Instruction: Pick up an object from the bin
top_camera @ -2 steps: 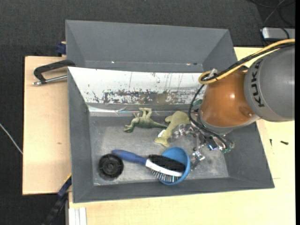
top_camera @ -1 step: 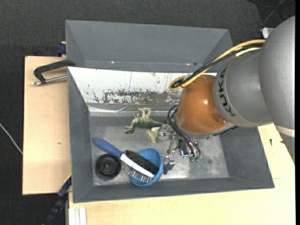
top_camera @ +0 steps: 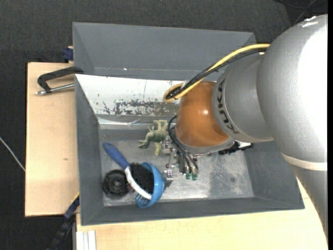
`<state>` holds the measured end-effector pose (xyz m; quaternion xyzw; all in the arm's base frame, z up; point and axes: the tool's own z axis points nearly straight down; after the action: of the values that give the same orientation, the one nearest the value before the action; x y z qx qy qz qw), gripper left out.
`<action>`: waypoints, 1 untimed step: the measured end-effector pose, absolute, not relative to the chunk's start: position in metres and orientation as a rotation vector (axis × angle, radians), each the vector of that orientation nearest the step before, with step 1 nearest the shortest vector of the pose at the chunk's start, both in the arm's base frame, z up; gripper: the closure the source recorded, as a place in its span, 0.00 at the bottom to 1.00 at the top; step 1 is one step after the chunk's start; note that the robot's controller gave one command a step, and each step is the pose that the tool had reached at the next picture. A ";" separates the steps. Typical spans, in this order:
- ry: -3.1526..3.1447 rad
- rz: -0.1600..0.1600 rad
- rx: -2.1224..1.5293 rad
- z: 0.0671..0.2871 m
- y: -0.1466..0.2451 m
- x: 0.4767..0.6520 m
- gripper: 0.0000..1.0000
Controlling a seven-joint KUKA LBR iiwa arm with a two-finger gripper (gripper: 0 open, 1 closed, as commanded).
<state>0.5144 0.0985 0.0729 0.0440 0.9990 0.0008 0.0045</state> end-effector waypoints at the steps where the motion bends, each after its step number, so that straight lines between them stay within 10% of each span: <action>1: 3.134 -0.008 -0.131 0.072 0.182 0.512 0.00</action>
Offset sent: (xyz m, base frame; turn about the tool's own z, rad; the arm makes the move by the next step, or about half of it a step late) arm -0.0044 0.0853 -0.0029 -0.1692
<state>0.5121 0.1817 0.0719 -0.0417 0.9991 -0.0024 0.0023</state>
